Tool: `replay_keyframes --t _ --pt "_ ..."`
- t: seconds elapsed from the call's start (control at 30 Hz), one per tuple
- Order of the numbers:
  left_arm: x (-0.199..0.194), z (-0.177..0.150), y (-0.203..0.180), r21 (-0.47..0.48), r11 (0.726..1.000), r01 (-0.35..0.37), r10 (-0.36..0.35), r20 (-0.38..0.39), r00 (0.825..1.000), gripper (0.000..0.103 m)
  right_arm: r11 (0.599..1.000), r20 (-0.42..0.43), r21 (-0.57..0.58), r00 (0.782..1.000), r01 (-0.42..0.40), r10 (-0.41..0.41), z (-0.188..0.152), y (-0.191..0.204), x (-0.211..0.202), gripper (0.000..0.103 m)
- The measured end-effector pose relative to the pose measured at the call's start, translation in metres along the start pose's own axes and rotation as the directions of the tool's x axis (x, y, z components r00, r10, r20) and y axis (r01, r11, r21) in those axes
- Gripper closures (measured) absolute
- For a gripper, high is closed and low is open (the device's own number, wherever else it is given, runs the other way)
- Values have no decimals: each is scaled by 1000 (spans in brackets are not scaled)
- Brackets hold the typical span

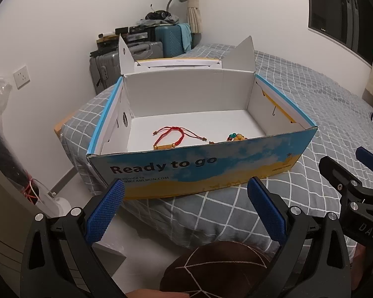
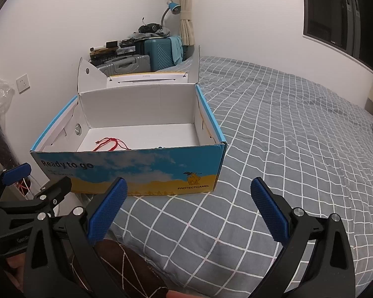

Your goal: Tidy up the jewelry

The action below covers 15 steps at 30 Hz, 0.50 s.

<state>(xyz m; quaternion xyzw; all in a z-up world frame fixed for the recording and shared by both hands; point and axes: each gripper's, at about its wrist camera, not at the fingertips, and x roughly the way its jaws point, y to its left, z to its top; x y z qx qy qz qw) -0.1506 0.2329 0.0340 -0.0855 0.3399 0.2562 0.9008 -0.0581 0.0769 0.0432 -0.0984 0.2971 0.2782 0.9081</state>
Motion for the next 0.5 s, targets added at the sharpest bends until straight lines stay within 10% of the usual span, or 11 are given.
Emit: replay_keyframes --t 0.5 --pt "-6 -1 5 -32 999 2 -2 18 1000 6 1000 -2 1 1000 -2 2 -1 1 2 8"
